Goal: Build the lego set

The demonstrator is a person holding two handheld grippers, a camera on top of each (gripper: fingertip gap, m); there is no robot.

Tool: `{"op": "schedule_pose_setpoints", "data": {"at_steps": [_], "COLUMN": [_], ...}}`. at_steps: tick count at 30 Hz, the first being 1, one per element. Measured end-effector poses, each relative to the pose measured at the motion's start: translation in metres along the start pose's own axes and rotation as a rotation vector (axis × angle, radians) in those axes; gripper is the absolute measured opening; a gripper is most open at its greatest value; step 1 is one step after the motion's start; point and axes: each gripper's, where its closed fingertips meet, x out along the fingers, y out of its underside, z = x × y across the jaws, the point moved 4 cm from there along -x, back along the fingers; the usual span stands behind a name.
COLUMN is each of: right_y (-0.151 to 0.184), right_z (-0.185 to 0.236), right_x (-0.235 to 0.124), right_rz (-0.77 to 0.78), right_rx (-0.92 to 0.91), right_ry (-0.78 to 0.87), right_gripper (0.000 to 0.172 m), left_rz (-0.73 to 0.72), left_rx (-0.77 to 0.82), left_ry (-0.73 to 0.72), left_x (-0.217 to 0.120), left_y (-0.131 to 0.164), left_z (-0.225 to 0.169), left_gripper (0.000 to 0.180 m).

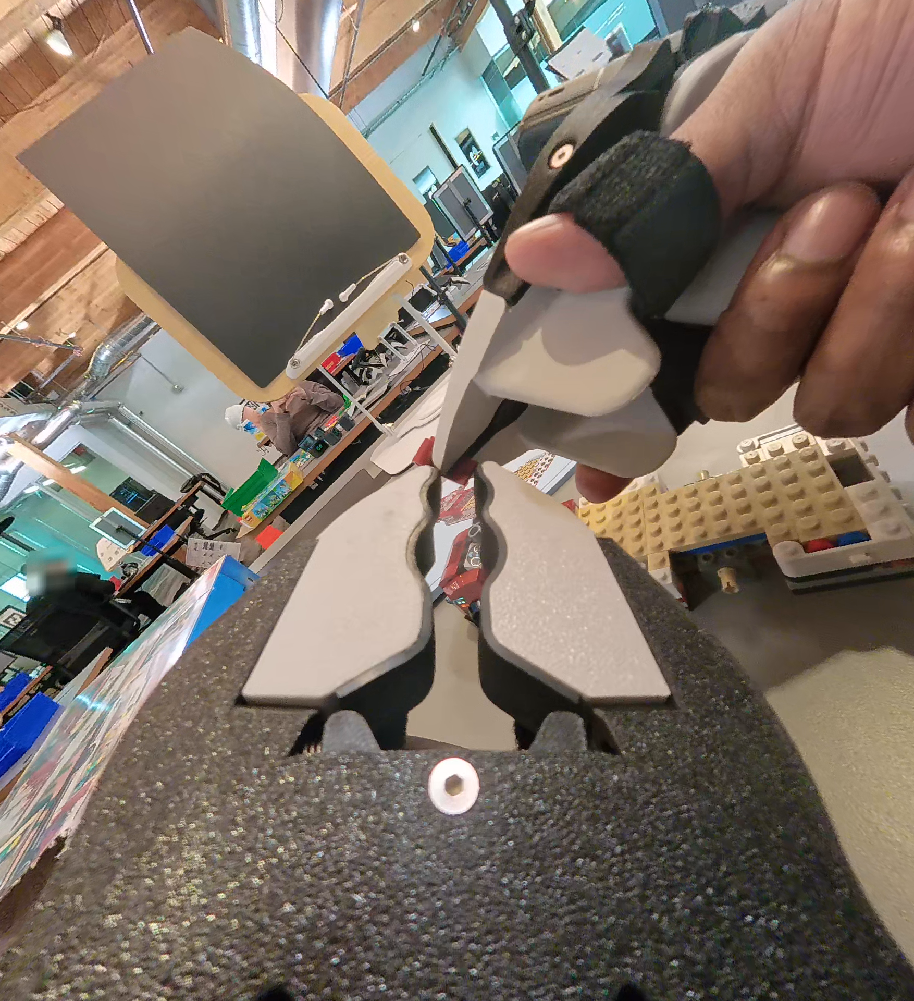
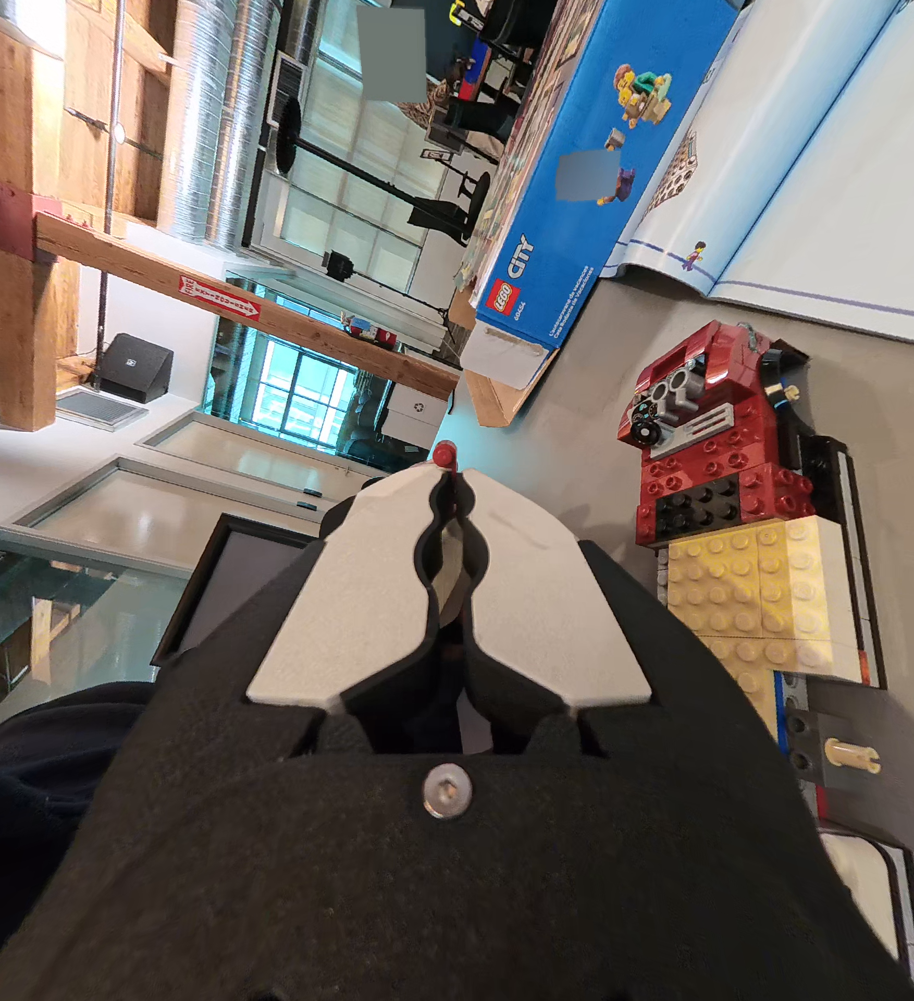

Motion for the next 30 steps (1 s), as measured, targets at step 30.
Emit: {"op": "schedule_pose_setpoints", "data": {"at_steps": [30], "right_y": [-0.0018], "right_z": [-0.0037], "right_x": [-0.0010], "right_rz": [0.130], "right_rx": [-0.124], "right_ry": [-0.001], "right_gripper": [0.011], "left_rz": [-0.012], "left_rx": [-0.178], "left_ry": [0.164], "left_x": [-0.0027], "left_y": [0.0056], "left_z": [0.0033], "left_gripper": [0.004]}}
